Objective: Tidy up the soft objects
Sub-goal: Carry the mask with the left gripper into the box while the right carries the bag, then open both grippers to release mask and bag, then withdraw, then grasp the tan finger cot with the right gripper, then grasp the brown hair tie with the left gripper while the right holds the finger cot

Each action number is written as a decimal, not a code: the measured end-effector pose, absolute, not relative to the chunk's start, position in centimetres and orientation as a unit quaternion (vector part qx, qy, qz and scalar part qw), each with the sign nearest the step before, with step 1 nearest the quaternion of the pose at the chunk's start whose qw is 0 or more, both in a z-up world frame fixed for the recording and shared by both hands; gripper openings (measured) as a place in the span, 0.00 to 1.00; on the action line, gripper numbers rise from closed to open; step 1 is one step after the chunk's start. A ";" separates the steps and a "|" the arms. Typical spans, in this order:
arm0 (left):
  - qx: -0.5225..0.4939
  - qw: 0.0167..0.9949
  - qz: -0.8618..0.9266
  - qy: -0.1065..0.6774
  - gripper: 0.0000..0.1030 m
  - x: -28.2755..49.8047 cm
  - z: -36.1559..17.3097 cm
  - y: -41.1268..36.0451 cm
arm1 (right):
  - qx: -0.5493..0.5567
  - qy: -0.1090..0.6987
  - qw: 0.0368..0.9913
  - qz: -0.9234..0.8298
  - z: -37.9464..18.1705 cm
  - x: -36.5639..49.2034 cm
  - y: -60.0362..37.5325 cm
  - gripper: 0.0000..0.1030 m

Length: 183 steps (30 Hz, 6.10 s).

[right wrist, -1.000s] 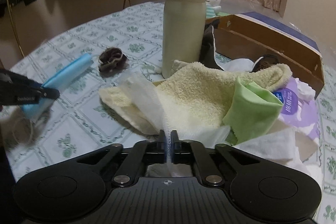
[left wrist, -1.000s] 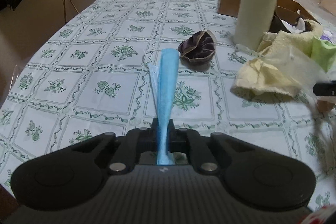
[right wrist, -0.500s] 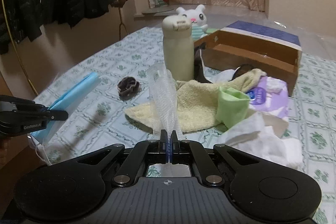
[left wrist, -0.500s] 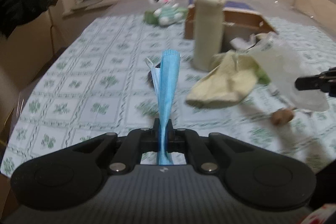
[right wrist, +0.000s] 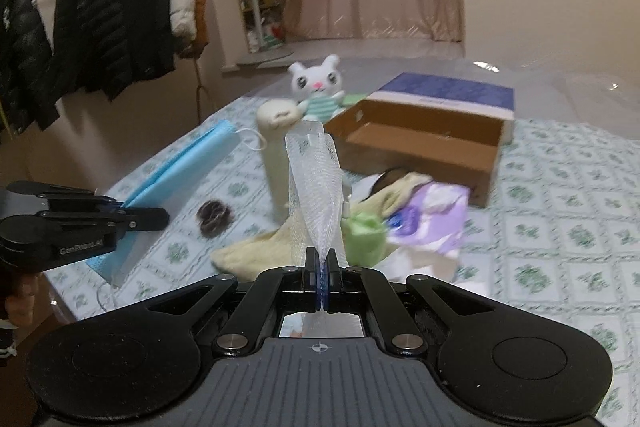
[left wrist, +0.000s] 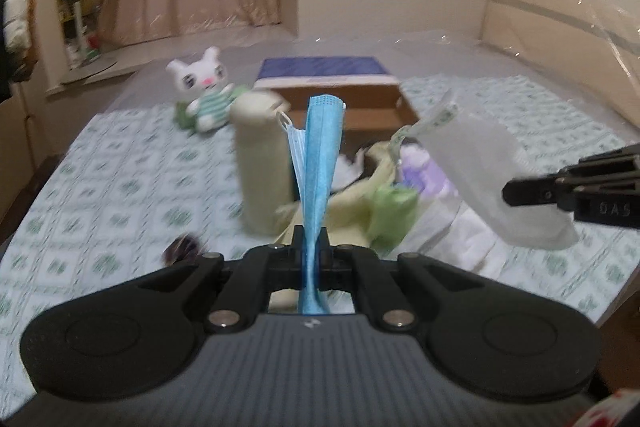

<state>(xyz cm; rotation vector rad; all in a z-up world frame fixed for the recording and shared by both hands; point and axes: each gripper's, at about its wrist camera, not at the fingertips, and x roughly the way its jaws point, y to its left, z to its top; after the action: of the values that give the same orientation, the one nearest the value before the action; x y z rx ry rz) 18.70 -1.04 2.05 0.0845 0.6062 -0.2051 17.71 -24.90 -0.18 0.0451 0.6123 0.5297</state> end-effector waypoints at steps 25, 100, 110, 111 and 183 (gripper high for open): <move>0.000 0.953 -0.025 0.303 0.04 49.2 3.9 -12.7 | -0.011 0.265 0.929 0.257 0.4 42.7 -31.3 0.01; -0.047 0.937 -0.134 0.318 0.64 22.2 5.9 -5.8 | 0.075 0.270 0.942 0.186 0.2 21.9 -34.0 0.60; -0.048 0.939 -0.078 0.331 0.63 15.8 3.9 0.2 | 0.081 0.289 0.934 0.194 -0.2 15.3 -29.4 0.60; -0.044 0.940 -0.075 0.331 0.63 15.2 3.7 0.6 | 0.079 0.294 0.932 0.196 -0.5 14.9 -28.9 0.60; 0.048 0.931 -0.041 0.360 0.63 29.2 -10.7 10.8 | 0.012 0.337 0.927 0.164 -8.6 21.4 -17.7 0.17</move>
<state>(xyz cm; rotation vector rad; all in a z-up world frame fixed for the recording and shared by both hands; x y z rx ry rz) 29.23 10.81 -10.68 0.0982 0.7374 -0.0830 21.43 -17.69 -8.58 0.0240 0.6907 0.3363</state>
